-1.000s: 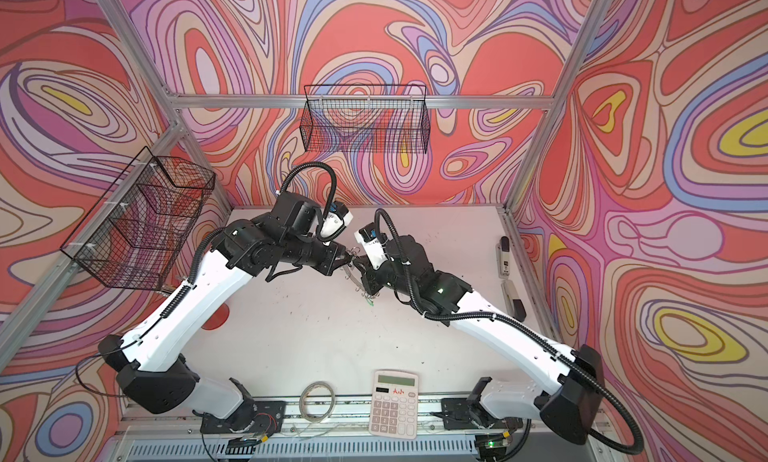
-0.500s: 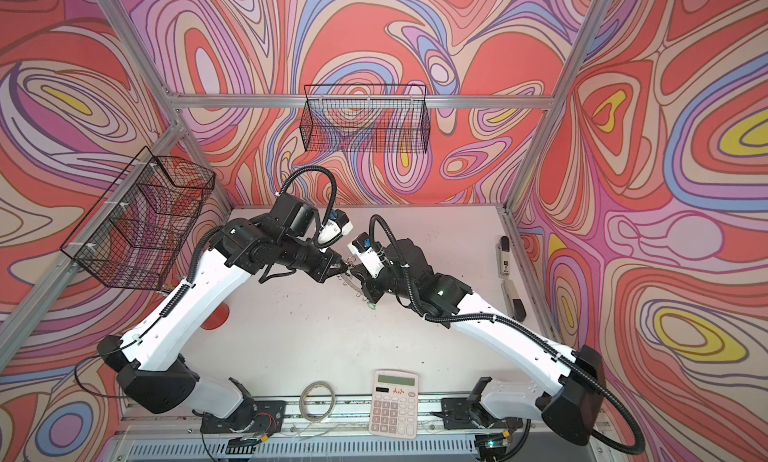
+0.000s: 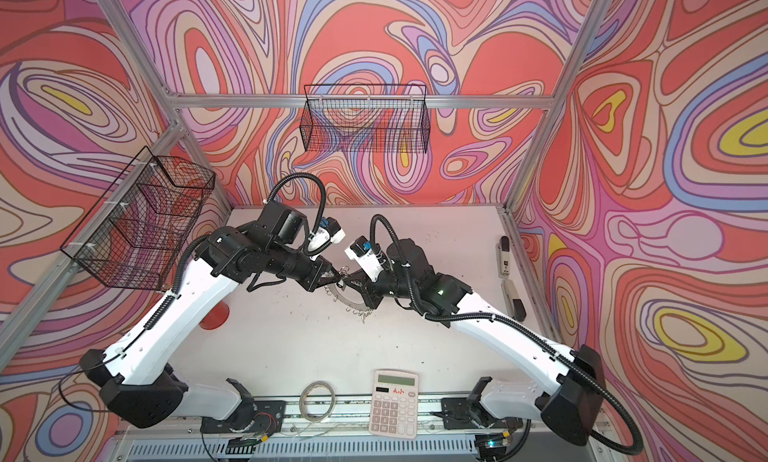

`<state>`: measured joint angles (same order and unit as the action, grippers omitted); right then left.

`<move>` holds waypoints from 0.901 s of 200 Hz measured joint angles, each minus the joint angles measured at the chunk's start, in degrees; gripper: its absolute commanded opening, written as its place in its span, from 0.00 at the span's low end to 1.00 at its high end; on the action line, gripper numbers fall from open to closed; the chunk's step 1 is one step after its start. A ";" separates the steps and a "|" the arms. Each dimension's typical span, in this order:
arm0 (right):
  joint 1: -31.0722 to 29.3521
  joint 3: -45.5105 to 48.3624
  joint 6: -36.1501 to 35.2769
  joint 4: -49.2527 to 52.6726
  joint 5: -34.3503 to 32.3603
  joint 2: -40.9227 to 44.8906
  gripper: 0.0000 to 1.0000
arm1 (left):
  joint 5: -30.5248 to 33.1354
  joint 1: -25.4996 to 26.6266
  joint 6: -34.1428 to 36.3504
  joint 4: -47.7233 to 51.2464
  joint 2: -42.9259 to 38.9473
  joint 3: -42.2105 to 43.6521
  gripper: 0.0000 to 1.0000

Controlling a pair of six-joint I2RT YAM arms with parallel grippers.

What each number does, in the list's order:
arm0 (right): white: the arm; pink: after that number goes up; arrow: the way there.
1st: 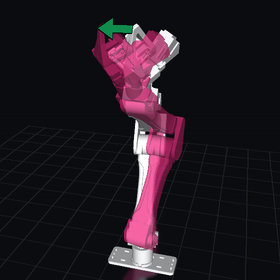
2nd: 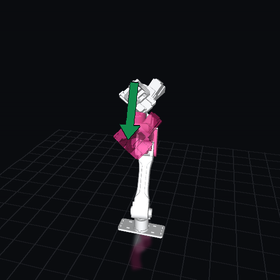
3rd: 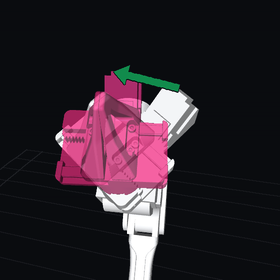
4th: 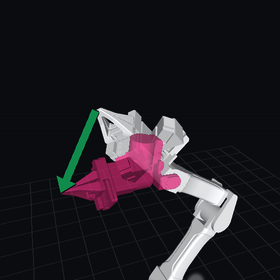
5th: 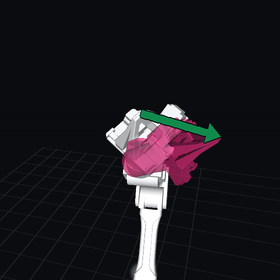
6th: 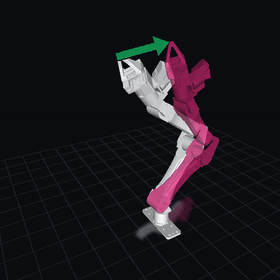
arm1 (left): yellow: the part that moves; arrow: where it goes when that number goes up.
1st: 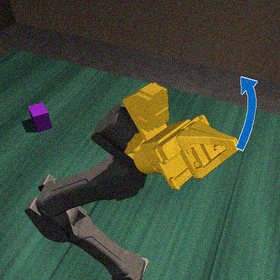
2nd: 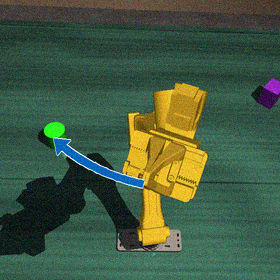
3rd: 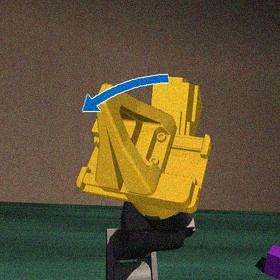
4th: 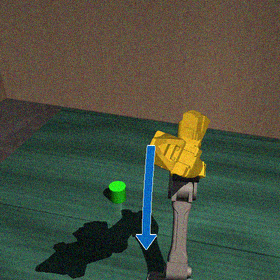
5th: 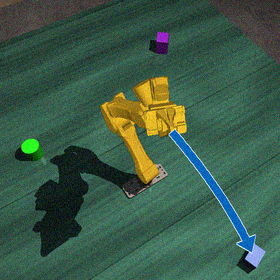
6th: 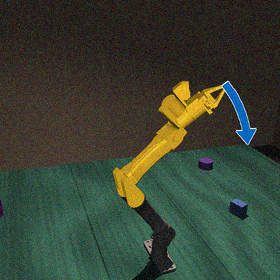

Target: Put the keys on the keyring

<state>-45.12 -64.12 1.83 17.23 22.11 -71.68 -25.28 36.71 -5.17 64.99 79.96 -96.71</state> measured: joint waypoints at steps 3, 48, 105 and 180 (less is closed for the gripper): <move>0.00 0.00 0.07 -0.02 0.42 0.00 0.00 | -0.13 0.00 0.09 -0.33 -0.48 0.50 0.00; -0.02 -0.44 1.31 -0.50 4.74 0.09 0.00 | -1.29 0.00 1.07 -4.07 -5.66 5.25 0.00; 1.20 -0.44 3.45 -0.92 1.64 0.46 0.00 | -1.49 -0.02 -1.20 -6.69 -9.49 7.34 0.35; 1.44 -0.44 5.40 -1.46 -2.05 0.46 0.00 | 1.25 -0.02 -9.53 -9.60 -9.99 7.32 0.40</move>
<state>-43.68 -64.55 7.22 15.77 20.05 -71.22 -24.03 36.69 -14.70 55.40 69.97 -89.38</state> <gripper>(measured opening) 0.060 0.402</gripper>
